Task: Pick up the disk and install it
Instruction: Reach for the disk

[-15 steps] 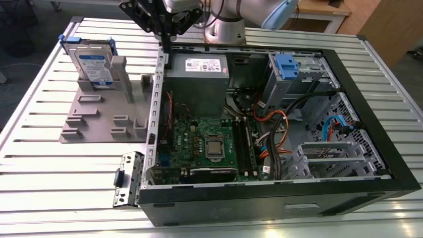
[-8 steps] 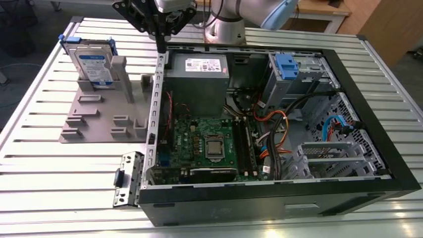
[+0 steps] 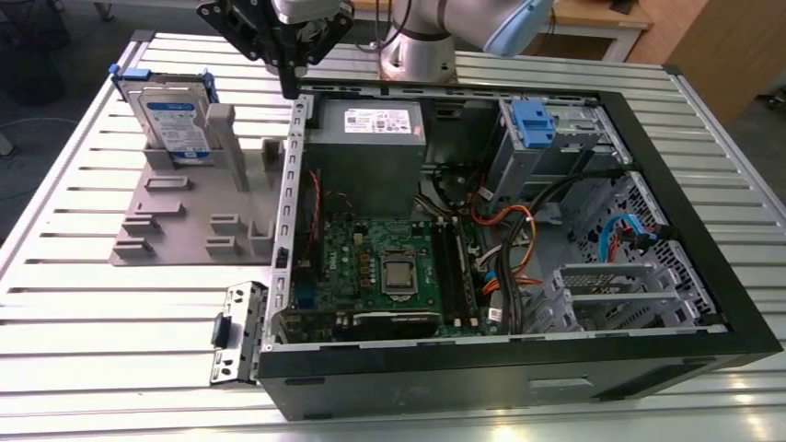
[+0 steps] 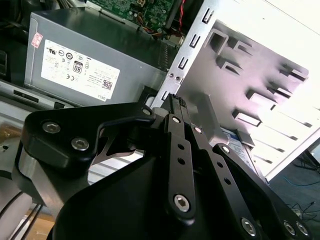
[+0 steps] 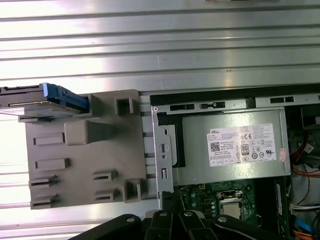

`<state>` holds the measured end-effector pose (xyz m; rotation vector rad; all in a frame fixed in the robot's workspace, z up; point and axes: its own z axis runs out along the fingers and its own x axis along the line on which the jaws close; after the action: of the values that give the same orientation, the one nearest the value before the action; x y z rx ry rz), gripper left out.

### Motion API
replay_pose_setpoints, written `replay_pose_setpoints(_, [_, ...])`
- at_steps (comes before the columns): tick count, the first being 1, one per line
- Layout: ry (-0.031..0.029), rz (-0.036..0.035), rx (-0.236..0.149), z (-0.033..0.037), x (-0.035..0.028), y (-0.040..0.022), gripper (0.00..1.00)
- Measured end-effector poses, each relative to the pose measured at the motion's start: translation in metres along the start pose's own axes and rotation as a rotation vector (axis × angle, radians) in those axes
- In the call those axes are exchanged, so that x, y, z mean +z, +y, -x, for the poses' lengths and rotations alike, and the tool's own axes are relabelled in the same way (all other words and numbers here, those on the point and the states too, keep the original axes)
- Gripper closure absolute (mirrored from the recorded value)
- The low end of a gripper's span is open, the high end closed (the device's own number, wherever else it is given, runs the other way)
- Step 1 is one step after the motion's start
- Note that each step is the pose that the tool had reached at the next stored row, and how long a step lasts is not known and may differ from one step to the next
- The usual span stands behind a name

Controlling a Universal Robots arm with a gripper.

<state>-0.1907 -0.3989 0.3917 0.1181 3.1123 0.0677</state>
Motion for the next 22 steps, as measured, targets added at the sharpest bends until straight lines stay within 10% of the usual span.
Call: replay_pose_setpoints(22, [0.0001, -0.0001, 0.000, -0.0301, 0.0002, -0.0023, 0.90])
